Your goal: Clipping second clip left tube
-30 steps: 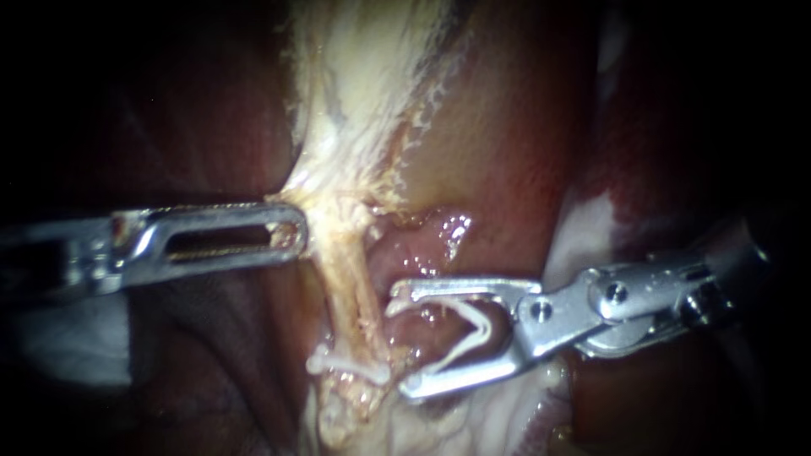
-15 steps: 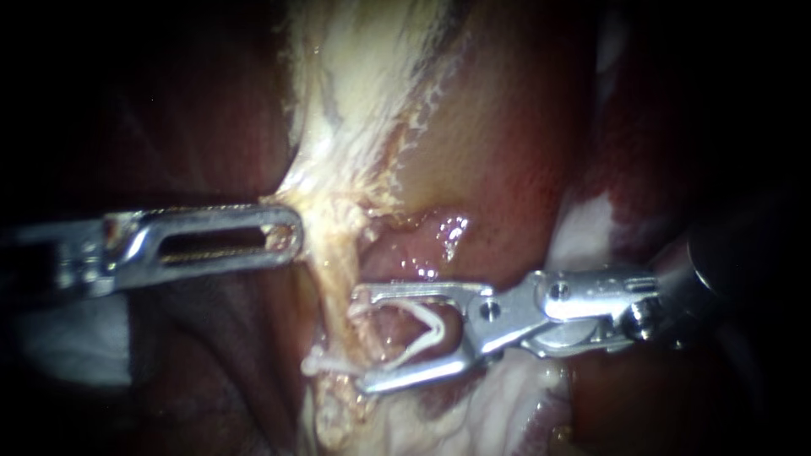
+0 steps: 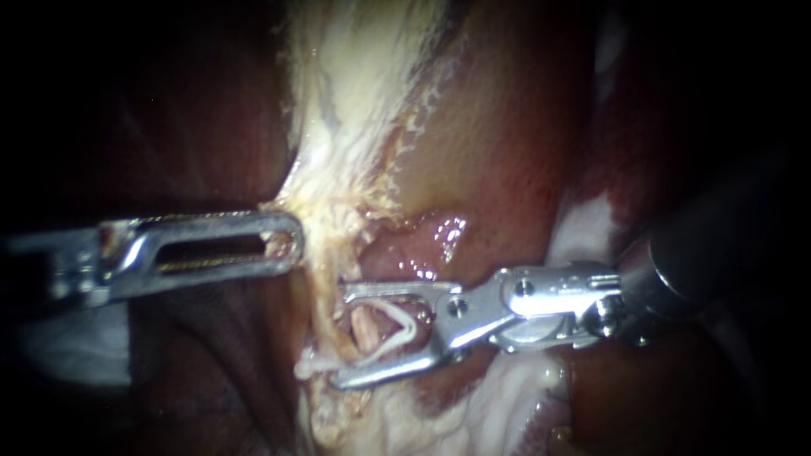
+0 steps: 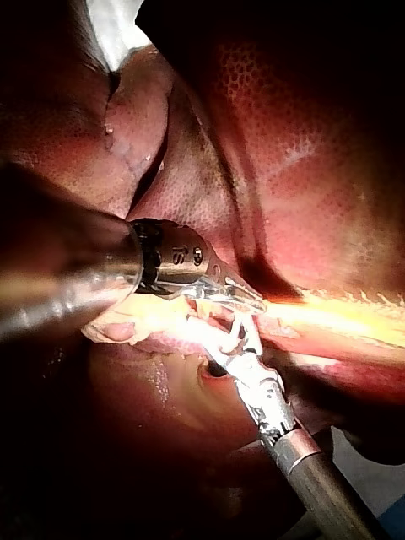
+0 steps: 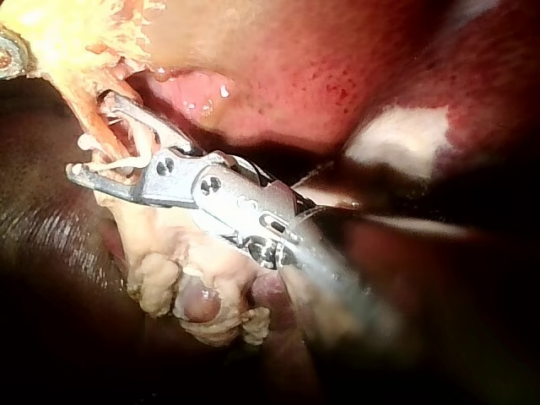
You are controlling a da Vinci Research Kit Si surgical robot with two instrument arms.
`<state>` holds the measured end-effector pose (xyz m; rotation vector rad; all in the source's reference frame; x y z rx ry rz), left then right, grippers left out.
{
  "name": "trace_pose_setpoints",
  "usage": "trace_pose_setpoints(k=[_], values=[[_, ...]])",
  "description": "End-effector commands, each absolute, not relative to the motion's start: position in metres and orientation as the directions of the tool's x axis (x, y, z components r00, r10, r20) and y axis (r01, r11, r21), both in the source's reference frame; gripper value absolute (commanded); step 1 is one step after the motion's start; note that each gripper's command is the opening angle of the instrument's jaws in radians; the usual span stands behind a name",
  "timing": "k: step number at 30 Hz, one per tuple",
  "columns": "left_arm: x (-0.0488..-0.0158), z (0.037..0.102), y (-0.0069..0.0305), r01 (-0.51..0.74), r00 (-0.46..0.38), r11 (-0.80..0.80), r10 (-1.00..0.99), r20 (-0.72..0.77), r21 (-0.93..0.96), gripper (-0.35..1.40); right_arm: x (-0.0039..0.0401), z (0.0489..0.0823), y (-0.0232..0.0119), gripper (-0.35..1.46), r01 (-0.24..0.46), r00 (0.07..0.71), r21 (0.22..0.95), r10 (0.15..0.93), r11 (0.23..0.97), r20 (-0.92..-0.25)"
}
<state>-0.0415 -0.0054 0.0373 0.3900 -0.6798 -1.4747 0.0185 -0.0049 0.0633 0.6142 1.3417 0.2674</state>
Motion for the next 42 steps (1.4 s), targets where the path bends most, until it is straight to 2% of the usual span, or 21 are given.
trace_pose_setpoints(k=[1, 7, 13, 19, 24, 31, 37, 39, 40, 41, 42], values=[[-0.0414, 0.0373, -0.0054, 0.776, -0.041, 0.082, -0.983, 0.180, 0.625, -0.35, 0.0187, 0.0634, -0.0050, 0.59, 0.165, 0.227, 0.561, 0.522, 0.811, -0.822], [-0.0414, 0.0373, -0.0054, 0.776, -0.041, 0.082, -0.983, 0.180, 0.625, -0.35, 0.0197, 0.0636, -0.0058, 0.59, 0.201, 0.225, 0.576, 0.535, 0.792, -0.814], [-0.0412, 0.0375, -0.0053, 0.775, -0.039, 0.083, -0.983, 0.179, 0.626, -0.35, 0.0194, 0.0621, -0.0067, 0.58, 0.268, 0.226, 0.611, 0.567, 0.745, -0.792], [-0.0409, 0.0379, -0.0050, 0.774, -0.038, 0.084, -0.983, 0.179, 0.627, -0.35, 0.0198, 0.0613, -0.0071, 0.56, 0.299, 0.226, 0.629, 0.587, 0.718, -0.778], [-0.0411, 0.0379, -0.0050, 0.775, -0.038, 0.084, -0.983, 0.179, 0.627, -0.35, 0.0209, 0.0615, -0.0072, 0.56, 0.300, 0.225, 0.627, 0.586, 0.719, -0.779], [-0.0412, 0.0379, -0.0050, 0.775, -0.039, 0.084, -0.983, 0.179, 0.626, -0.35, 0.0228, 0.0620, -0.0073, 0.54, 0.244, 0.228, 0.635, 0.593, 0.733, -0.772], [-0.0412, 0.0379, -0.0050, 0.775, -0.039, 0.083, -0.983, 0.179, 0.626, -0.35, 0.0227, 0.0621, -0.0072, 0.44, 0.221, 0.268, 0.635, 0.580, 0.740, -0.769], [-0.0413, 0.0379, -0.0050, 0.775, -0.039, 0.083, -0.983, 0.179, 0.626, -0.35, 0.0226, 0.0622, -0.0072, 0.31, 0.212, 0.268, 0.635, 0.580, 0.743, -0.769], [-0.0413, 0.0379, -0.0050, 0.775, -0.039, 0.083, -0.983, 0.179, 0.626, -0.35, 0.0225, 0.0622, -0.0072, 0.13, 0.200, 0.269, 0.638, 0.584, 0.744, -0.766], [-0.0413, 0.0379, -0.0050, 0.775, -0.039, 0.083, -0.983, 0.179, 0.626, -0.35, 0.0223, 0.0621, -0.0073, -0.15, 0.190, 0.269, 0.637, 0.584, 0.747, -0.766], [-0.0413, 0.0379, -0.0050, 0.775, -0.039, 0.083, -0.983, 0.179, 0.626, -0.35, 0.0220, 0.0621, -0.0072, -0.35, 0.187, 0.272, 0.637, 0.584, 0.748, -0.765]])
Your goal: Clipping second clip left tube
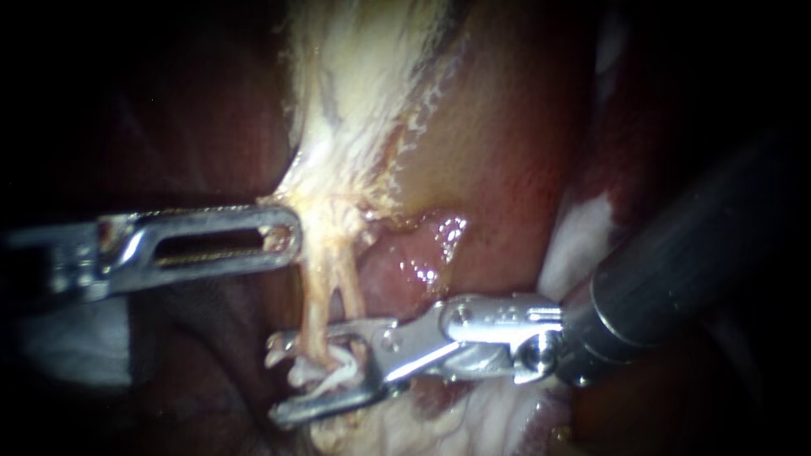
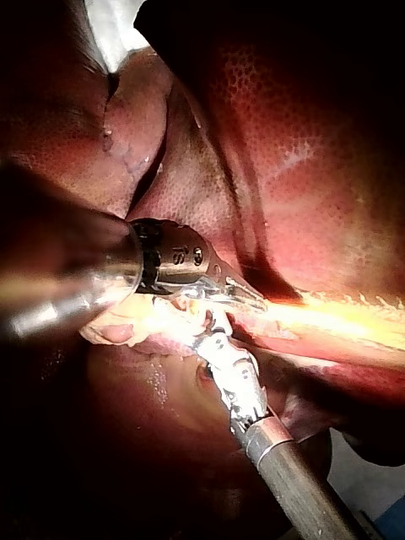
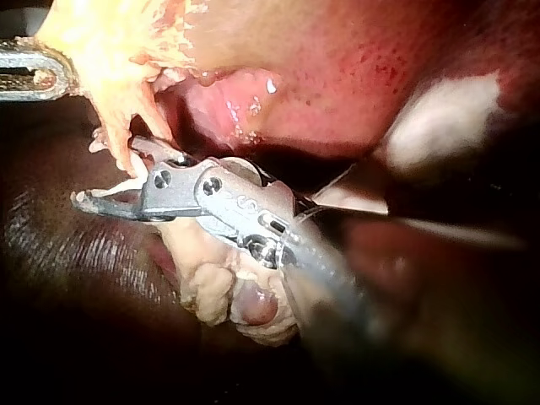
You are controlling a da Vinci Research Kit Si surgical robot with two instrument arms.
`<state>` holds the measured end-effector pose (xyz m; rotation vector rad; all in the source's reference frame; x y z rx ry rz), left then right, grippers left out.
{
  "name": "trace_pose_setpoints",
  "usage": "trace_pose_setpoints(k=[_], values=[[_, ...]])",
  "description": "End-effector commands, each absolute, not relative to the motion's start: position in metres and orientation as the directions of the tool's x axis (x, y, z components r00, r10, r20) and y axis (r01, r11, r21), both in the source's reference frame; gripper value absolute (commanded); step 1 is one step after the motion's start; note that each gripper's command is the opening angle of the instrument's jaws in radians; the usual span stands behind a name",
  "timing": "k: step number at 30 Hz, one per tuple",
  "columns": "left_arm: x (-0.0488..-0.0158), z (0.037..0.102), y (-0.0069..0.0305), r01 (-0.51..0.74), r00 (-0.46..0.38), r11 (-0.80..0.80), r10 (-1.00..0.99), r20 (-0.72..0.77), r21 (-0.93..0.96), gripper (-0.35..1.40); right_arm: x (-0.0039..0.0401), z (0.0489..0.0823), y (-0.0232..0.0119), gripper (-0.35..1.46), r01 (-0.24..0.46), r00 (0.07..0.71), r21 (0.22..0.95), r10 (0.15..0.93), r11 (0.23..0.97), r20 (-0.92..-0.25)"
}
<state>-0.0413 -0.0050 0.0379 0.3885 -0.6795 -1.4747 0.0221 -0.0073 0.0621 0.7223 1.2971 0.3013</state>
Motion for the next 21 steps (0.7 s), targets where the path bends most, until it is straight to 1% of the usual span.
trace_pose_setpoints(k=[1, 3, 4, 7, 21], values=[[-0.0413, 0.0379, -0.0050, 0.775, -0.039, 0.083, -0.983, 0.179, 0.626, -0.35, 0.0219, 0.0620, -0.0071, -0.35, 0.174, 0.280, 0.637, 0.582, 0.751, -0.763], [-0.0412, 0.0379, -0.0050, 0.775, -0.039, 0.083, -0.983, 0.179, 0.626, -0.35, 0.0215, 0.0618, -0.0067, -0.35, 0.134, 0.314, 0.635, 0.575, 0.761, -0.755], [-0.0413, 0.0379, -0.0050, 0.775, -0.039, 0.083, -0.983, 0.179, 0.626, -0.35, 0.0214, 0.0617, -0.0065, -0.35, 0.131, 0.319, 0.632, 0.571, 0.764, -0.756], [-0.0413, 0.0378, -0.0050, 0.775, -0.040, 0.083, -0.983, 0.179, 0.626, -0.35, 0.0210, 0.0617, -0.0063, -0.35, 0.127, 0.321, 0.621, 0.560, 0.774, -0.764], [-0.0412, 0.0378, -0.0049, 0.775, -0.039, 0.083, -0.983, 0.178, 0.626, -0.35, 0.0209, 0.0622, -0.0062, -0.35, 0.128, 0.327, 0.621, 0.558, 0.773, -0.763]])
